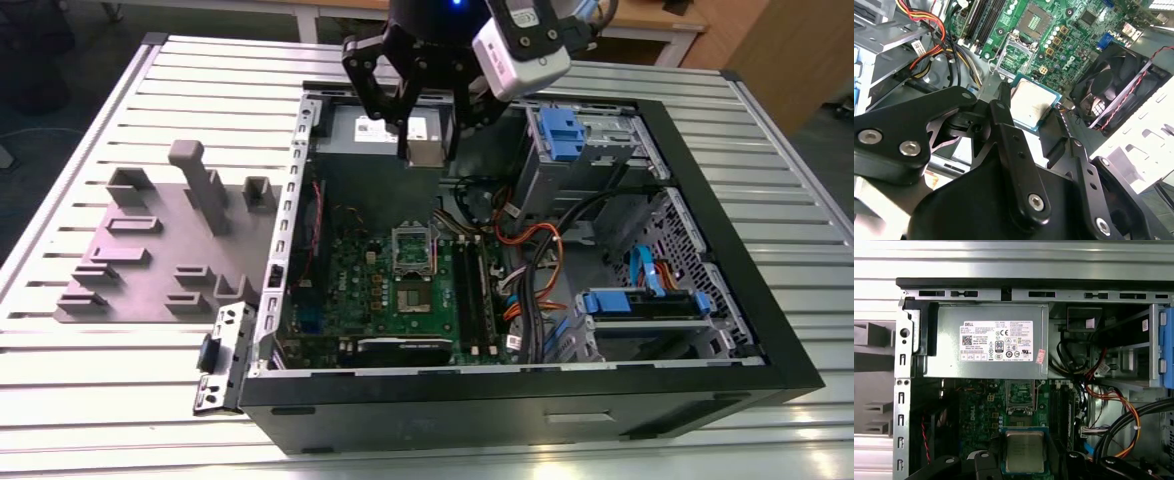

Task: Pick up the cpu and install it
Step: 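Place the cpu into insertion slot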

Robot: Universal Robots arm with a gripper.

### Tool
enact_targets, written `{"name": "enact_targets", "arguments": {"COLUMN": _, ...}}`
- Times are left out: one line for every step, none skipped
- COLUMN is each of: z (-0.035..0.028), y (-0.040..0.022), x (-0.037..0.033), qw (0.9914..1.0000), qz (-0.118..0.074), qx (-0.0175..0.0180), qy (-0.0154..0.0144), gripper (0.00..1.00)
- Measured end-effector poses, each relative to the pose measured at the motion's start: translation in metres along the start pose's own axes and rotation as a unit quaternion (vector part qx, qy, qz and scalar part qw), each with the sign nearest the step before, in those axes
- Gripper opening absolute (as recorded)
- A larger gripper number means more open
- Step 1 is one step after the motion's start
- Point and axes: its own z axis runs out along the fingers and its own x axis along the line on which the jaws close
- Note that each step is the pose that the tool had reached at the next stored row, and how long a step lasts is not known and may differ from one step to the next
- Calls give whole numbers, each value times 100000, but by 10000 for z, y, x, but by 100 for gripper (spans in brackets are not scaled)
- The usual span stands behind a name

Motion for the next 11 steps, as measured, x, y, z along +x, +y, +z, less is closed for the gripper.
{"name": "enact_targets", "arguments": {"z": 1, "y": -8, "x": 0, "qw": 100000, "qz": -3, "qx": 6, "qy": 3, "gripper": 47}}
{"name": "enact_targets", "arguments": {"z": 4, "y": -12, "x": 0, "qw": 100000, "qz": 4, "qx": 0, "qy": 1, "gripper": 47}}
{"name": "enact_targets", "arguments": {"z": 7, "y": -14, "x": 1, "qw": 100000, "qz": 10, "qx": -4, "qy": -4, "gripper": 47}}
{"name": "enact_targets", "arguments": {"z": 8, "y": -15, "x": 1, "qw": 100000, "qz": 12, "qx": 8, "qy": 2, "gripper": 47}}
{"name": "enact_targets", "arguments": {"z": 11, "y": -16, "x": 0, "qw": 100000, "qz": 8, "qx": 13, "qy": 5, "gripper": 47}}
{"name": "enact_targets", "arguments": {"z": 13, "y": -16, "x": 0, "qw": 100000, "qz": 4, "qx": 13, "qy": 6, "gripper": 47}}
{"name": "enact_targets", "arguments": {"z": 17, "y": -17, "x": 0, "qw": 100000, "qz": 6, "qx": 7, "qy": 3, "gripper": 47}}
{"name": "enact_targets", "arguments": {"z": 20, "y": -17, "x": 0, "qw": 100000, "qz": 8, "qx": 10, "qy": 3, "gripper": 47}}
{"name": "enact_targets", "arguments": {"z": 22, "y": -18, "x": 0, "qw": 100000, "qz": 6, "qx": 11, "qy": 3, "gripper": 47}}
{"name": "enact_targets", "arguments": {"z": 25, "y": -19, "x": 0, "qw": 100000, "qz": 5, "qx": 9, "qy": 3, "gripper": 47}}
{"name": "enact_targets", "arguments": {"z": 30, "y": -19, "x": 0, "qw": 100000, "qz": 4, "qx": 1, "qy": -1, "gripper": 47}}
